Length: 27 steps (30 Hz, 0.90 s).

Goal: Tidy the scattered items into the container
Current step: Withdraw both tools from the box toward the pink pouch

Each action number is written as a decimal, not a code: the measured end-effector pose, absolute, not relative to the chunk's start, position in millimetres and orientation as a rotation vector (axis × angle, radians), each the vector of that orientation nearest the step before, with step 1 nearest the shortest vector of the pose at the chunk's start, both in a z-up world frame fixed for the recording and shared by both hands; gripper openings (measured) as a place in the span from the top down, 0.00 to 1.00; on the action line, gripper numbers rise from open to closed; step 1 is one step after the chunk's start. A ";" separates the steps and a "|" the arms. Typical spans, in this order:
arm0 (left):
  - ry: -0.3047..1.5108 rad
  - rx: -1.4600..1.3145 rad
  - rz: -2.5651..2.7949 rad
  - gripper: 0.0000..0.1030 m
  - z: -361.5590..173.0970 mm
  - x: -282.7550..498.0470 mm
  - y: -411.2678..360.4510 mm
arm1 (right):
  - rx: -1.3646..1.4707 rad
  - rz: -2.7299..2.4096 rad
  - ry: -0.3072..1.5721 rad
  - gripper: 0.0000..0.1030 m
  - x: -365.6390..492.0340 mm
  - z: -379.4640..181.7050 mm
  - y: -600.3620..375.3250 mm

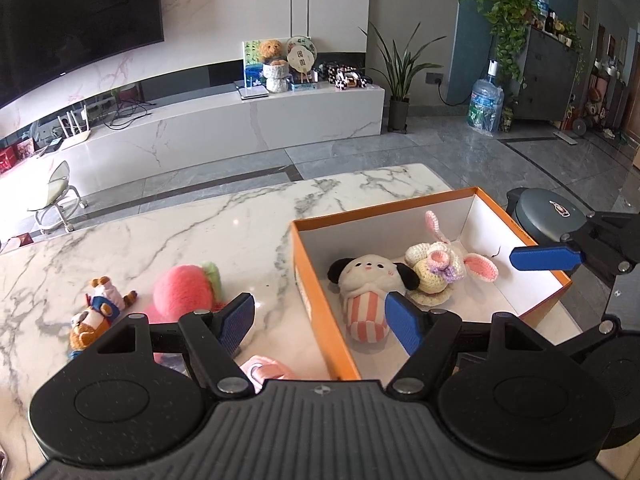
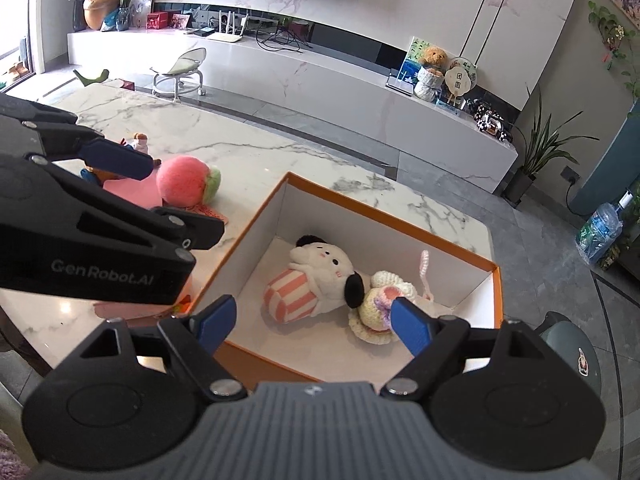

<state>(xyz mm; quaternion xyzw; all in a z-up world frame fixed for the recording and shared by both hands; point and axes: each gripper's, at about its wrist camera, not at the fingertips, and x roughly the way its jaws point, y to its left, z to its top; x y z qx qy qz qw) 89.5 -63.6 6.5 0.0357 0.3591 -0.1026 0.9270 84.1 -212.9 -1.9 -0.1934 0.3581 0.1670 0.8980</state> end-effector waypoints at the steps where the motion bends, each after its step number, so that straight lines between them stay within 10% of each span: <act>1: 0.733 0.069 -0.206 0.18 6.5 86.1 -59.2 | -0.399 0.343 0.735 0.17 79.6 -1.5 -209.4; 27: 0.810 -0.068 -0.175 0.18 -58.5 25.9 46.0 | -0.245 0.304 0.700 0.33 10.5 -58.9 -122.0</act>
